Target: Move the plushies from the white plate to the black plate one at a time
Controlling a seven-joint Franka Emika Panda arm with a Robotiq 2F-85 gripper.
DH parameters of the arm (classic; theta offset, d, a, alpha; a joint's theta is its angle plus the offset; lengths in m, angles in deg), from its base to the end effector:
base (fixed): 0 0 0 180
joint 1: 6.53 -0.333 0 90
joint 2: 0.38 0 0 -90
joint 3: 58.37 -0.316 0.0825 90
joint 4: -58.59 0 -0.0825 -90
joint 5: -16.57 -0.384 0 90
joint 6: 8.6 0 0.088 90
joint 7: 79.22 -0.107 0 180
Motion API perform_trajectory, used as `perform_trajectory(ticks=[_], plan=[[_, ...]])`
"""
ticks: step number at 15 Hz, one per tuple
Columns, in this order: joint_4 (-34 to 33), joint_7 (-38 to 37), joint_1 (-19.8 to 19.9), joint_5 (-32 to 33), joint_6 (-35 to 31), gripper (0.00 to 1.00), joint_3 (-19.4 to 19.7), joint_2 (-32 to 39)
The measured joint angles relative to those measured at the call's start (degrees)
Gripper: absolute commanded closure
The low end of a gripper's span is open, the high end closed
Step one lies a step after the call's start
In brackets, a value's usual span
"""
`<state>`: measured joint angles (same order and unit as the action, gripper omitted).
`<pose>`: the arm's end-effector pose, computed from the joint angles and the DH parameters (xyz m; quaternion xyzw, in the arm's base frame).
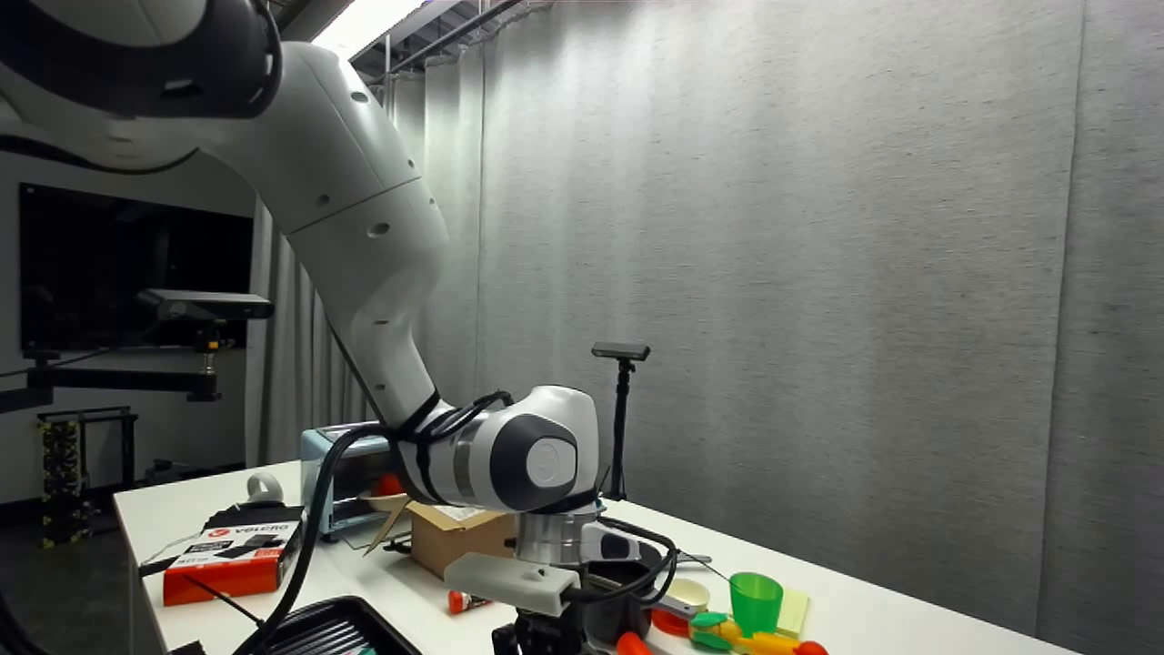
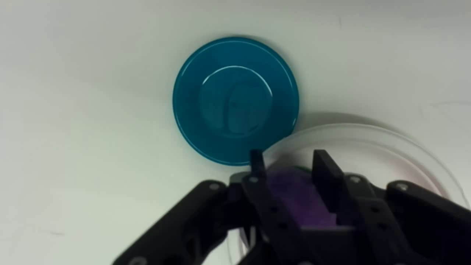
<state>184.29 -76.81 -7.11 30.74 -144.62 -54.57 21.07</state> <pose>0.5350 -0.0336 0.1978 0.9872 0.0907 -0.1011 0.0840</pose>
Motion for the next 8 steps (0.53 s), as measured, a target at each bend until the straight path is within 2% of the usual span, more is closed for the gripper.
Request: perform_trajectory(ticks=[3, 5, 6, 7, 8], plan=[[-0.05, 0.03, 1.02, -0.15, -0.02, 0.05, 0.32, -0.96], [-0.21, 0.42, 1.66, -1.24, 0.03, 0.0, 0.25, -1.07], [-0.28, 1.18, 1.97, -2.57, 0.31, 0.0, 0.06, -0.9], [-0.43, 2.04, 2.3, -4.09, 0.85, 0.25, -0.26, -0.59], [-0.71, 2.84, 2.57, -5.54, 1.35, 0.25, -0.57, -0.11]])
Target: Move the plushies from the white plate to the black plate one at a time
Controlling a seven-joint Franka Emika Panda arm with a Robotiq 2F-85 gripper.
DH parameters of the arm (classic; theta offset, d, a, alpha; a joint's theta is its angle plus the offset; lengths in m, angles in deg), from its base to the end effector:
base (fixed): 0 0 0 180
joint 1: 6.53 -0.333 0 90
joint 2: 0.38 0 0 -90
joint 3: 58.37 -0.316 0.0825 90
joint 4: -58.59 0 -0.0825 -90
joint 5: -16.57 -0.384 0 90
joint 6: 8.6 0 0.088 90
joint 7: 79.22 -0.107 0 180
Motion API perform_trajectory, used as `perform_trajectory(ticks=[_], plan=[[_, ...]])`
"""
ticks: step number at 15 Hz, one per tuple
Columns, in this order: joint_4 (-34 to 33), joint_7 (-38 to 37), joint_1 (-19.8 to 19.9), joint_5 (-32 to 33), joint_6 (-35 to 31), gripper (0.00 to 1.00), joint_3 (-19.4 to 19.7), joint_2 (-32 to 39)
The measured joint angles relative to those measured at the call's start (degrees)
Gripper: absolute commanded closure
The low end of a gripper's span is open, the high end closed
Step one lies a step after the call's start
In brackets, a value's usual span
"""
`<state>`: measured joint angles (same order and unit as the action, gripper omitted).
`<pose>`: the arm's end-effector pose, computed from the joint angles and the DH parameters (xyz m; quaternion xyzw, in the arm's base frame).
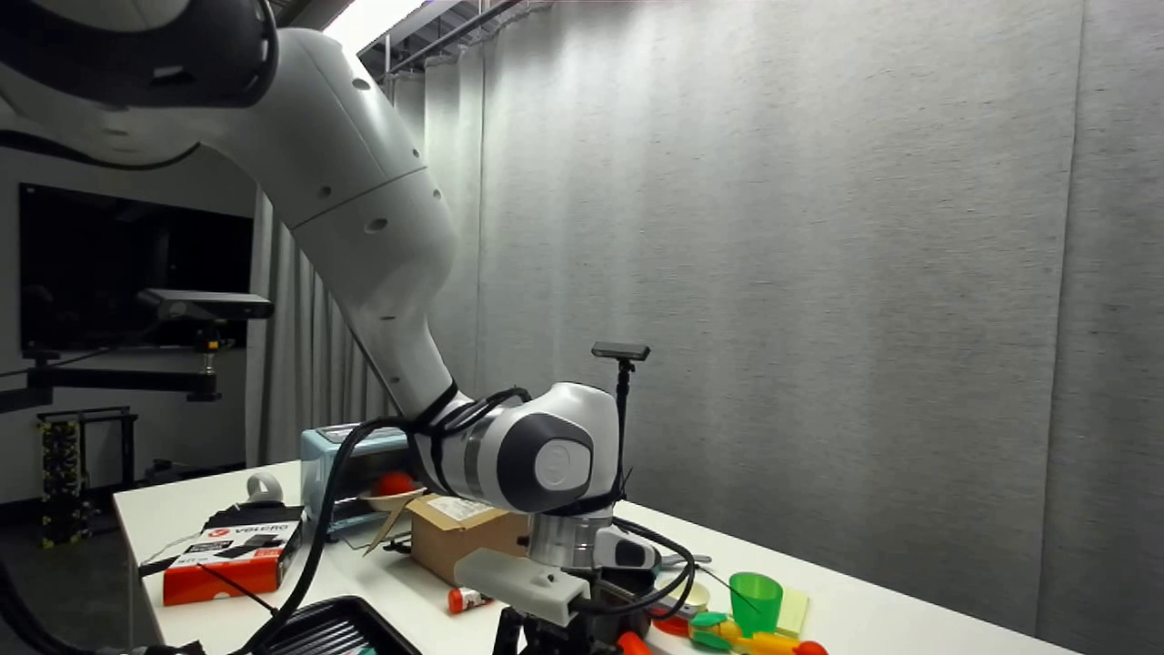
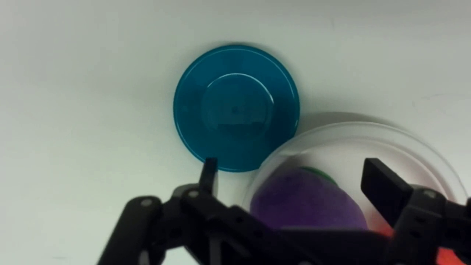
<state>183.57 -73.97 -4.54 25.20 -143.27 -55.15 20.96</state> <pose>0.5358 -0.0516 0.2014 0.9914 0.0593 -0.1063 0.0487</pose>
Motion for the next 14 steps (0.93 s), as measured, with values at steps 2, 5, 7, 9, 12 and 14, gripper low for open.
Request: perform_trajectory(ticks=[2, 5, 7, 9, 12, 14], plan=[[-0.81, 0.96, 0.34, -2.04, 0.59, 0.35, -0.49, 1.35], [-2.04, 1.04, 0.46, -2.61, 0.51, 0.58, -0.64, 3.0], [-2.65, 1.01, 0.48, -2.61, 0.12, 0.67, -0.58, 3.4], [-3.09, 1.0, 0.48, -2.61, -0.29, 0.37, -0.62, 3.41], [-3.7, 0.95, 0.44, -2.61, -0.54, 0.25, -0.66, 3.41], [-4.07, 0.79, 0.43, -2.61, -0.63, 0.1, -0.72, 3.41]])
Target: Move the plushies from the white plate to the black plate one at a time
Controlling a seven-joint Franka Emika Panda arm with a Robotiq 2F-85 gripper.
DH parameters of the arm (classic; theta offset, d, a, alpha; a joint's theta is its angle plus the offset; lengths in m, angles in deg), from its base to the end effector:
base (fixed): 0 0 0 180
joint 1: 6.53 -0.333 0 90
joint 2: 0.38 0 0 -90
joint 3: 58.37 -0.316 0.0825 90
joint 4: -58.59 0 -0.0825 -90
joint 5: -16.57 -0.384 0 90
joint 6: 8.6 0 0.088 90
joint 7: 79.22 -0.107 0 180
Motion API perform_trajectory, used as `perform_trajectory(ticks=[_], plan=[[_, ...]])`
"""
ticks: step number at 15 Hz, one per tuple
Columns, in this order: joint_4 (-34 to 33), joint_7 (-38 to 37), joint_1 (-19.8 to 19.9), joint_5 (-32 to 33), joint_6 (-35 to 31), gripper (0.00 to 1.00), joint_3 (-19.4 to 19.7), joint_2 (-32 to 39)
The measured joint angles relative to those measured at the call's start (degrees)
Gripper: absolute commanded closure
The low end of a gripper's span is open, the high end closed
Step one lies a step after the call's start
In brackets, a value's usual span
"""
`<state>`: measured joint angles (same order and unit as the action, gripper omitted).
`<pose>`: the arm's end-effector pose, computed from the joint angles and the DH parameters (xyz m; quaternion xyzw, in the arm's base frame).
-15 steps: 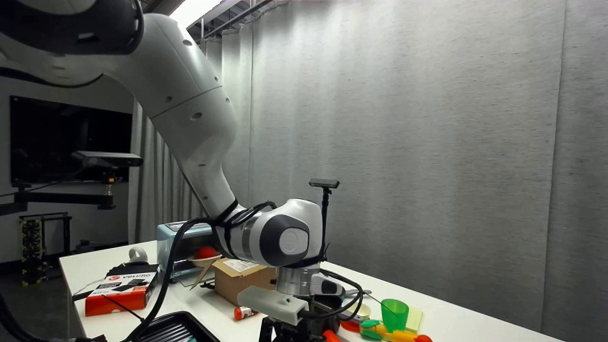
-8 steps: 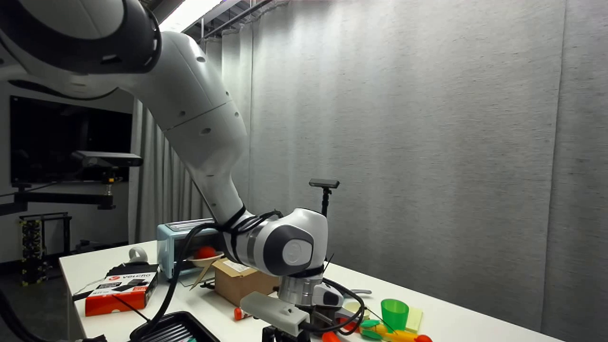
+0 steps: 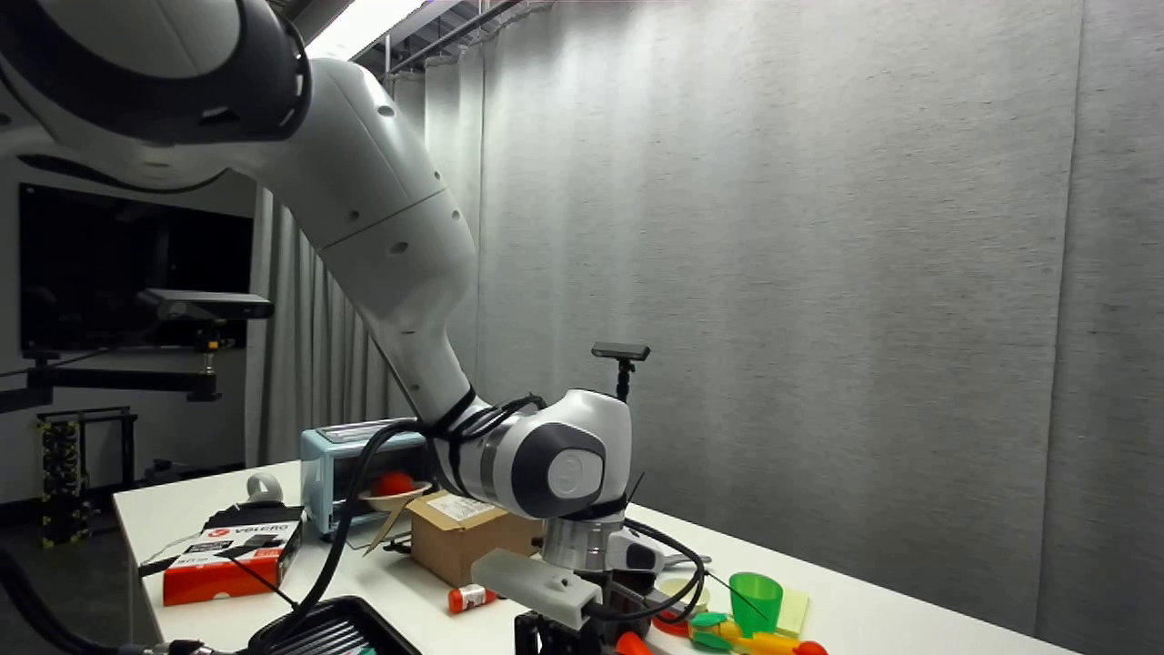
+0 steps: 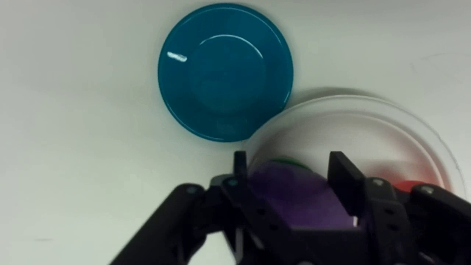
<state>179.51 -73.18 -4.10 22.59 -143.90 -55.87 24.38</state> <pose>0.5571 -0.0497 0.1940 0.9937 0.0513 -0.0941 0.0338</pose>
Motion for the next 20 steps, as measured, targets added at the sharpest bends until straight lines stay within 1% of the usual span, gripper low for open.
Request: perform_trajectory(ticks=[1, 2, 8, 11, 14, 20], plan=[[-0.17, -0.15, -0.04, 0.0, -0.02, 0.01, -0.03, 0.01], [-0.41, -0.32, -0.1, 0.0, -0.03, 0.0, -0.1, 0.1], [-3.09, -3.18, -1.07, 0.1, 0.11, 0.0, -0.72, 2.55], [-4.31, -4.33, -1.15, 0.57, 0.6, 0.0, 0.32, 3.34], [-5.24, -4.59, -1.12, 0.82, 2.53, 0.0, 1.38, 3.34], [-5.54, -4.8, -1.14, 0.93, 2.81, 0.0, 1.49, 3.34]])
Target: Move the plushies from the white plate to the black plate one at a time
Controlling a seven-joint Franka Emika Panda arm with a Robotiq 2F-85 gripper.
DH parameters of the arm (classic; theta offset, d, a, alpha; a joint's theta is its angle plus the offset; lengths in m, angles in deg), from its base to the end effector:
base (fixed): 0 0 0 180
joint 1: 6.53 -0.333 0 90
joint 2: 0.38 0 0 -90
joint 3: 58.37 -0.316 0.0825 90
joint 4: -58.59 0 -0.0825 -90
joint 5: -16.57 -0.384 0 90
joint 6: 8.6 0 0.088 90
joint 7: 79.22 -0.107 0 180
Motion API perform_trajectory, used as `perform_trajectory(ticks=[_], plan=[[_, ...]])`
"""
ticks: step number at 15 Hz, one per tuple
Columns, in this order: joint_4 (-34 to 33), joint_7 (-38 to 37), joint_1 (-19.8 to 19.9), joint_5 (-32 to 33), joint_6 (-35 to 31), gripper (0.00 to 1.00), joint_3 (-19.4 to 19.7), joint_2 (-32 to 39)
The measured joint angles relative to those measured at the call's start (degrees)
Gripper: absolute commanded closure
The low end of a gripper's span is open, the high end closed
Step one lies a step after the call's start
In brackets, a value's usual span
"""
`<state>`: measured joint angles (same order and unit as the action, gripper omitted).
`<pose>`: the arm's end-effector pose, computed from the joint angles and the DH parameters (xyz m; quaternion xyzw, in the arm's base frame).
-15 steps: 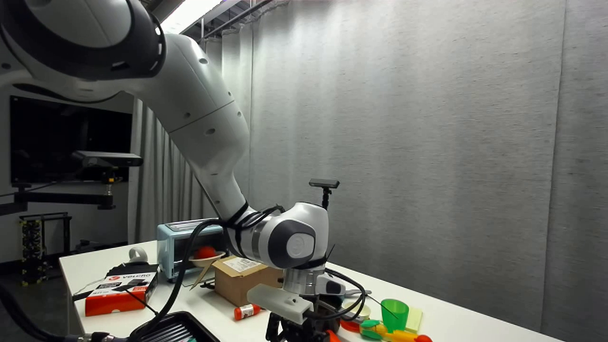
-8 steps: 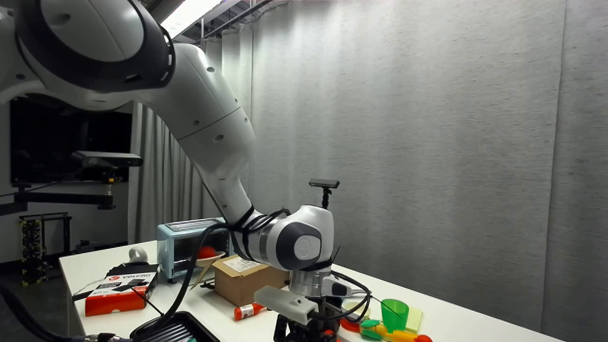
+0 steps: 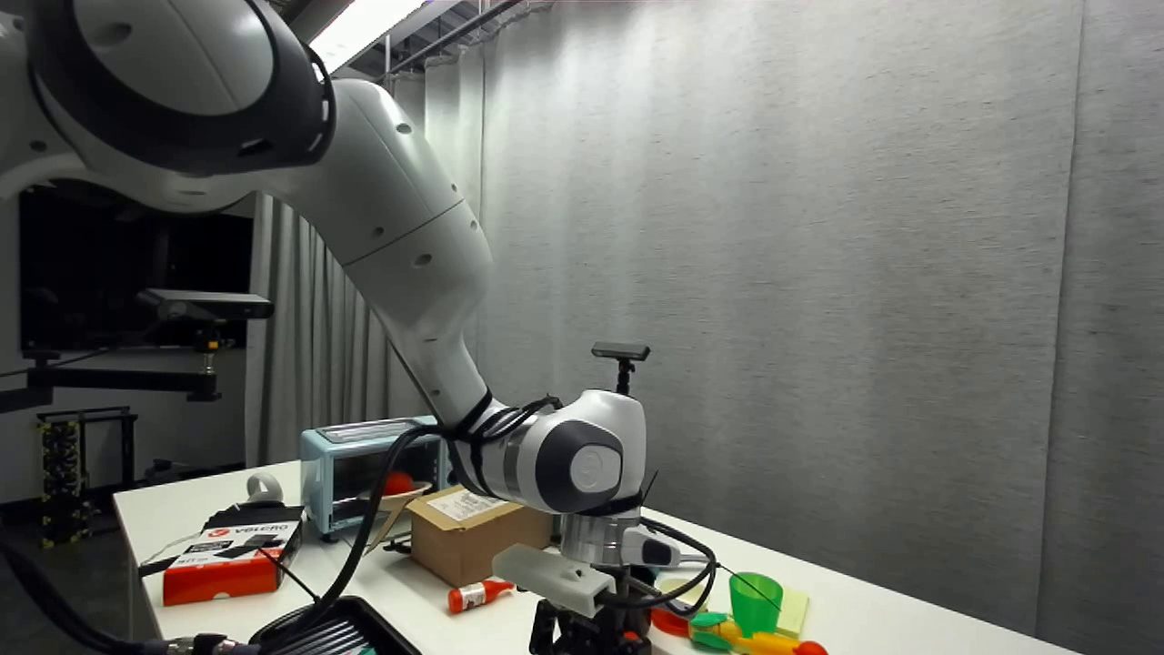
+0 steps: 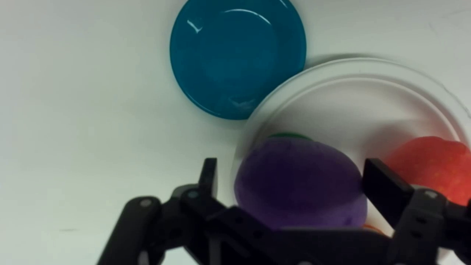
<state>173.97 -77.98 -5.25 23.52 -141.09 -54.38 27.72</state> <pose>0.5801 -0.0557 0.1924 0.9937 0.0126 -0.0987 0.0517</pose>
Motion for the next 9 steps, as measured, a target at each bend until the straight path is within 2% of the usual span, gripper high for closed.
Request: perform_trajectory(ticks=[6, 7, 8, 9], plan=[[0.07, -0.02, 0.0, -0.06, -0.13, 0.0, -0.04, 0.0], [0.12, -0.04, 0.0, -0.06, -0.3, 0.25, -0.04, 0.0], [0.15, -0.08, 0.0, -0.06, -0.47, 0.26, -0.04, 0.0], [0.18, -0.11, 0.01, -0.06, -0.69, 0.32, -0.04, 0.0]])
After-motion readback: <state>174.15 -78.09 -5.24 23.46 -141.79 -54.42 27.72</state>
